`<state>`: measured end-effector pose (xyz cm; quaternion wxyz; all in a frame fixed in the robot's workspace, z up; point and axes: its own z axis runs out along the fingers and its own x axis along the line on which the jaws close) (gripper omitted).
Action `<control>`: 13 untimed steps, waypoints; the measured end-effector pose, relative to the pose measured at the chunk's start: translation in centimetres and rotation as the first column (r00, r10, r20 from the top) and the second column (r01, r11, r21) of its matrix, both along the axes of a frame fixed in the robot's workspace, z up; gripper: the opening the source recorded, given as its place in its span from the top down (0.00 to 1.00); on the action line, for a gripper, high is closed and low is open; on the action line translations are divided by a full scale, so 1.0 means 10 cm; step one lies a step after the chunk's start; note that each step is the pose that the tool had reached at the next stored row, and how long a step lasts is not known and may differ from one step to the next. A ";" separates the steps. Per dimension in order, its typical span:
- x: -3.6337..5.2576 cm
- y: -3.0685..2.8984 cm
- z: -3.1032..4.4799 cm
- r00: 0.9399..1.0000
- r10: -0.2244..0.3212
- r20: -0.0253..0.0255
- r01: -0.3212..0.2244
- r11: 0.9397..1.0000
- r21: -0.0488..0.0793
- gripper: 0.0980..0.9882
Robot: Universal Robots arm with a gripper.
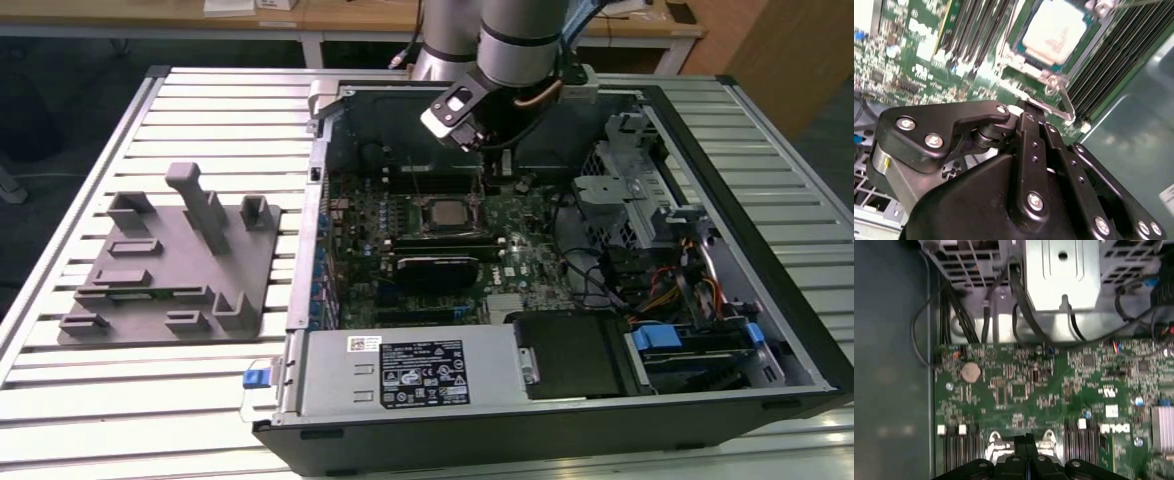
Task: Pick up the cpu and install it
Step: 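Close the cpu cover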
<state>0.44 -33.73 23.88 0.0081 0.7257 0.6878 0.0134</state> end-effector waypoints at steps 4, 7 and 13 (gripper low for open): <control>-0.068 0.000 0.000 1.000 -0.005 0.000 0.005 1.000 0.000 0.99; -0.067 0.000 0.000 1.000 -0.005 0.000 0.005 1.000 0.000 0.99; -0.129 0.000 -0.016 1.000 -0.005 0.000 0.005 1.000 0.000 0.99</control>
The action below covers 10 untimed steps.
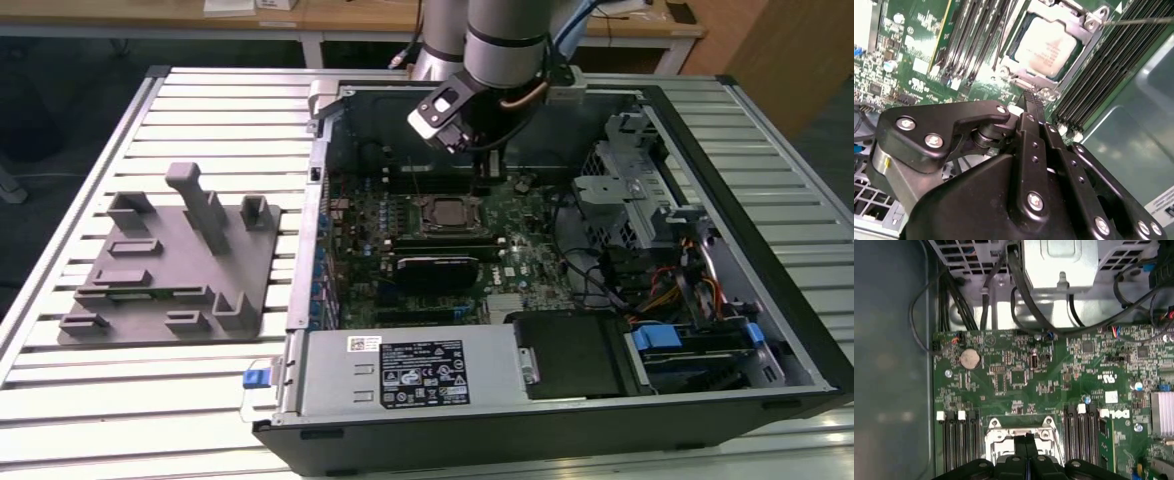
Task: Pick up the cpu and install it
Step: 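Close the cpu cover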
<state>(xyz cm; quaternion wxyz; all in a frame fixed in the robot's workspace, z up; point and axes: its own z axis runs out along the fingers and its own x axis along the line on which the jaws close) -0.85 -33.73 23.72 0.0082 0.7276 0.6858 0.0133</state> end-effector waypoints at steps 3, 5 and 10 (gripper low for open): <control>-0.057 0.000 -0.029 1.000 -0.001 0.000 0.001 1.000 0.000 0.99; -0.088 0.000 -0.052 1.000 -0.002 0.000 0.002 1.000 0.000 0.99; -0.188 0.000 -0.099 1.000 -0.004 0.000 0.004 1.000 0.000 0.99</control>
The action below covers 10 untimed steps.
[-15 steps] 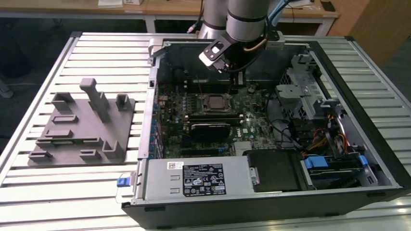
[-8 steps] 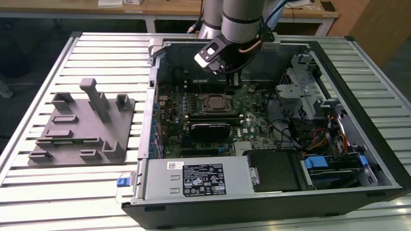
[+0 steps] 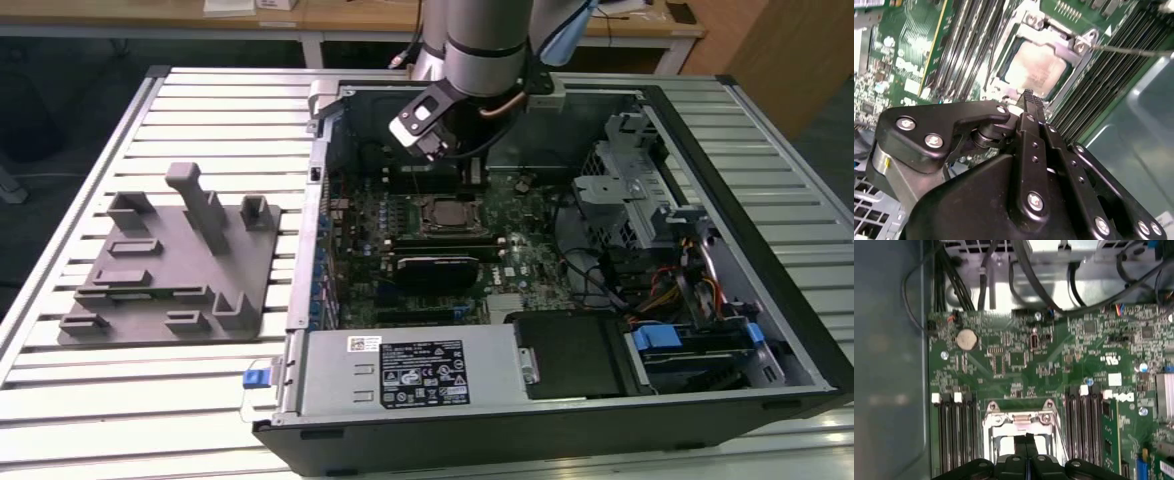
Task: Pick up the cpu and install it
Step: 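Close the cpu cover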
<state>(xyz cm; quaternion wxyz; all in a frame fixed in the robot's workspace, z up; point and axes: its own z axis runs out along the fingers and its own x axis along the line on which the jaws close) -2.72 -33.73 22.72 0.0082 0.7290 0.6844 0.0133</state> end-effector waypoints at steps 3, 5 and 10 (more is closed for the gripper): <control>-0.068 0.000 -0.023 1.000 -0.002 0.000 0.002 1.000 0.000 0.99; -0.107 0.000 -0.038 1.000 -0.003 0.000 0.003 1.000 0.000 0.99; -0.151 0.000 -0.065 1.000 -0.005 0.000 0.005 1.000 0.000 0.99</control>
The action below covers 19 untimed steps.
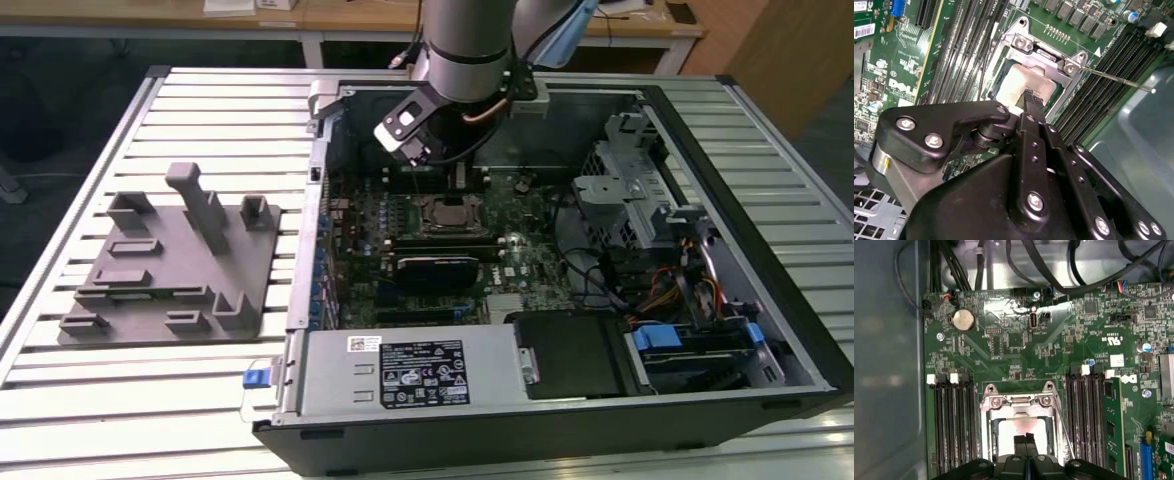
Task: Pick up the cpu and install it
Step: 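Close the cpu cover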
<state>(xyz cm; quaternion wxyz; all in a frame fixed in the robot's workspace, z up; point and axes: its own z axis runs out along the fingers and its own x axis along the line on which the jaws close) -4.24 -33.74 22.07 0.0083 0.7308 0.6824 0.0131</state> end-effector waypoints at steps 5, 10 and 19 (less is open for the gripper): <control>0.000 0.001 -0.002 0.999 0.042 0.000 -0.042 0.999 0.000 0.99; 0.000 0.001 -0.004 0.991 0.134 0.000 -0.134 0.991 -0.001 0.99; 0.000 0.000 -0.005 0.956 0.293 0.000 -0.293 0.956 -0.002 0.99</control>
